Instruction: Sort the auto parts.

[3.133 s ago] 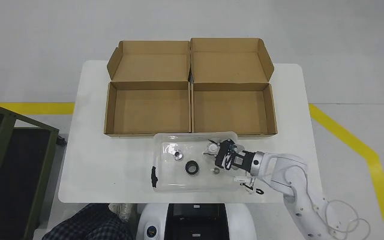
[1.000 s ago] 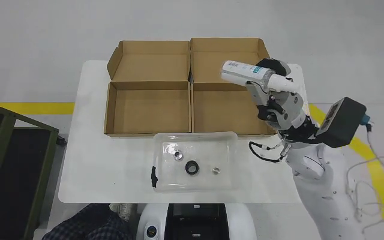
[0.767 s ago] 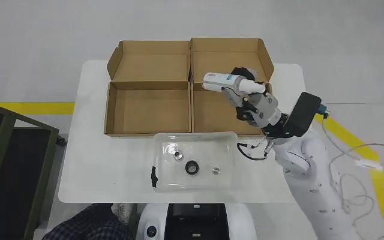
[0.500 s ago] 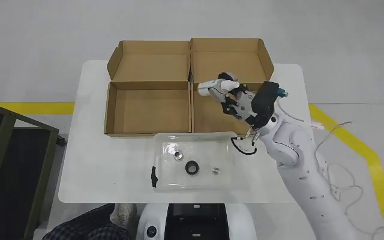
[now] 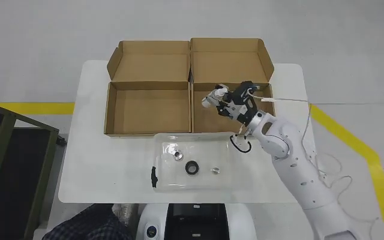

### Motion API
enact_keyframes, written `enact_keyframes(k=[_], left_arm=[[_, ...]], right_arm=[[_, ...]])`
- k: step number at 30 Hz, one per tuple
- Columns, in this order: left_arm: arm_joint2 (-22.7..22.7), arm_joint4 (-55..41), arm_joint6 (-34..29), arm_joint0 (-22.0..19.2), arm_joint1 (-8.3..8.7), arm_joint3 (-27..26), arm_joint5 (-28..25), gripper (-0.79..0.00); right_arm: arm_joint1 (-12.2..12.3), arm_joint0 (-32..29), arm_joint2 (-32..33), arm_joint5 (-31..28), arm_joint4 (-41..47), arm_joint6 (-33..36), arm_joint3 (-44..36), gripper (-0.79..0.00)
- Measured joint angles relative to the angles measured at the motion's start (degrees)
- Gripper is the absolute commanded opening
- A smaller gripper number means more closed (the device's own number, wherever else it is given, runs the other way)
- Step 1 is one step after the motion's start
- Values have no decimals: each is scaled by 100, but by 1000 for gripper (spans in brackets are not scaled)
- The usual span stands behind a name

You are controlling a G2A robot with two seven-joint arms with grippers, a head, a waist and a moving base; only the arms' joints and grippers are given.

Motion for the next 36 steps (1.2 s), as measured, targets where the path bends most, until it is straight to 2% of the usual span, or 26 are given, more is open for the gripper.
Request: enact_keyframes(k=[5,15,17,22,23,24,25,26,36], left_arm=[[0,0,0,0,0,0,0,0],[0,0,0,0,0,0,0,0],[0,0,0,0,0,0,0,0],[0,0,0,0,0,0,0,0],[0,0,0,0,0,0,0,0],[0,0,0,0,0,0,0,0],[0,0,0,0,0,0,0,0],[0,0,0,0,0,0,0,0],[0,0,0,0,0,0,0,0]], right_arm=[[-40,192,-235,212,-433,335,191,-785],[-148,431,-564,375,-458,590,640,-785],[-165,465,-618,385,-497,596,706,-625],[-206,516,-739,490,-615,655,764,-499],[-212,518,-754,503,-631,656,761,-406],[-218,523,-770,524,-670,669,757,-163],[-221,526,-780,544,-703,681,754,-37],[-225,527,-788,562,-725,689,751,0],[-212,445,-646,609,-867,649,366,0]])
